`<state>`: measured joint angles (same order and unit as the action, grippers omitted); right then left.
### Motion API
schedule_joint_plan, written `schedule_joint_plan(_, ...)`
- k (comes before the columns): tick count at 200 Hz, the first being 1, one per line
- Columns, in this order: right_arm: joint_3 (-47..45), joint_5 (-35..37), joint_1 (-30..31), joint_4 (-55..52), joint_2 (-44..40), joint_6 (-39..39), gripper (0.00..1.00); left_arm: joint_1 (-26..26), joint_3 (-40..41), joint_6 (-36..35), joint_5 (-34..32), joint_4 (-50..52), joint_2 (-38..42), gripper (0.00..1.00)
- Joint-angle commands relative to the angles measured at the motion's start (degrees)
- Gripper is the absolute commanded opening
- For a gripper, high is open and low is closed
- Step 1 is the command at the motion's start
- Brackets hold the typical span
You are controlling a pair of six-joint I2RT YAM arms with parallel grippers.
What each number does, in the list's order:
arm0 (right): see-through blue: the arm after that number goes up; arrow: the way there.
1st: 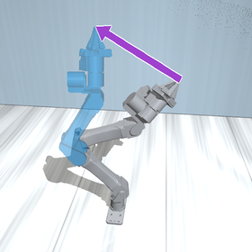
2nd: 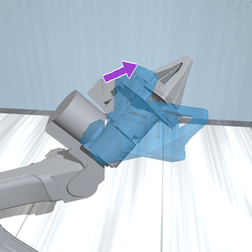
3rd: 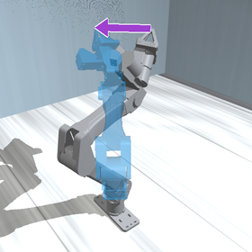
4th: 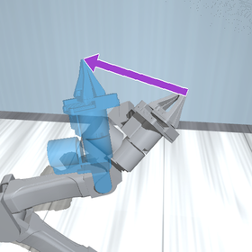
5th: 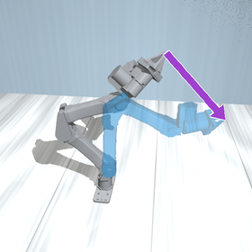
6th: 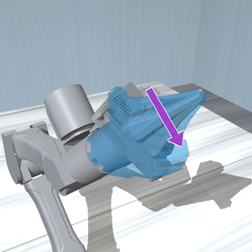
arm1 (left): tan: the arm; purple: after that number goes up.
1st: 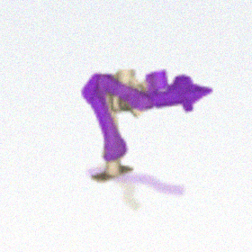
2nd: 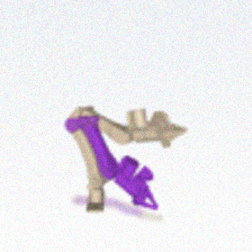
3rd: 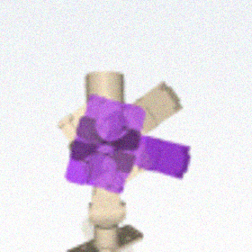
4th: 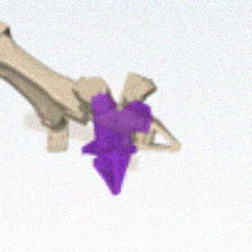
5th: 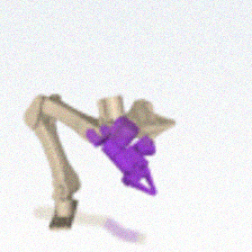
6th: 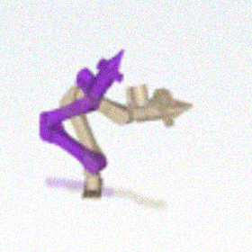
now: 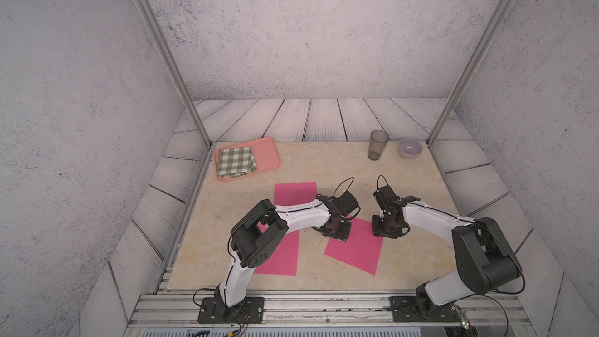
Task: Fold the square paper diagonally
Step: Fold the paper at the center of the board.
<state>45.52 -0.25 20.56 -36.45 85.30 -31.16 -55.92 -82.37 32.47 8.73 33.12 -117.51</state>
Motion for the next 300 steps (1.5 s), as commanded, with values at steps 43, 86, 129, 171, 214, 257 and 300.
schedule_joint_plan(43,1.17,0.25,-2.84,-4.33,-12.45,-0.25,0.55,1.30,-6.61,-10.21,-0.44,10.02,1.80,0.55)
schedule_joint_plan(86,4.68,-6.06,-7.66,-0.79,-4.92,6.21,0.58,1.49,-1.63,-7.13,-0.05,15.40,11.90,0.57)
schedule_joint_plan(129,4.99,-7.78,-8.05,2.51,1.40,8.00,0.72,2.94,20.02,4.89,5.67,0.40,21.86,0.57)
schedule_joint_plan(171,4.07,-7.80,-8.03,3.28,4.52,7.17,0.69,2.90,25.29,9.02,6.84,-7.48,21.77,0.56)
schedule_joint_plan(214,1.41,-8.05,-7.99,4.36,4.88,5.53,0.64,2.93,23.69,8.14,6.73,-8.72,19.19,0.56)
schedule_joint_plan(257,-1.93,-9.34,-7.92,4.97,2.59,2.70,0.63,3.00,20.91,7.45,7.91,-11.07,13.98,0.55)
schedule_joint_plan(300,-5.68,-10.97,-7.88,4.23,-1.38,-0.21,0.61,2.94,18.34,6.26,7.56,-10.21,10.41,0.55)
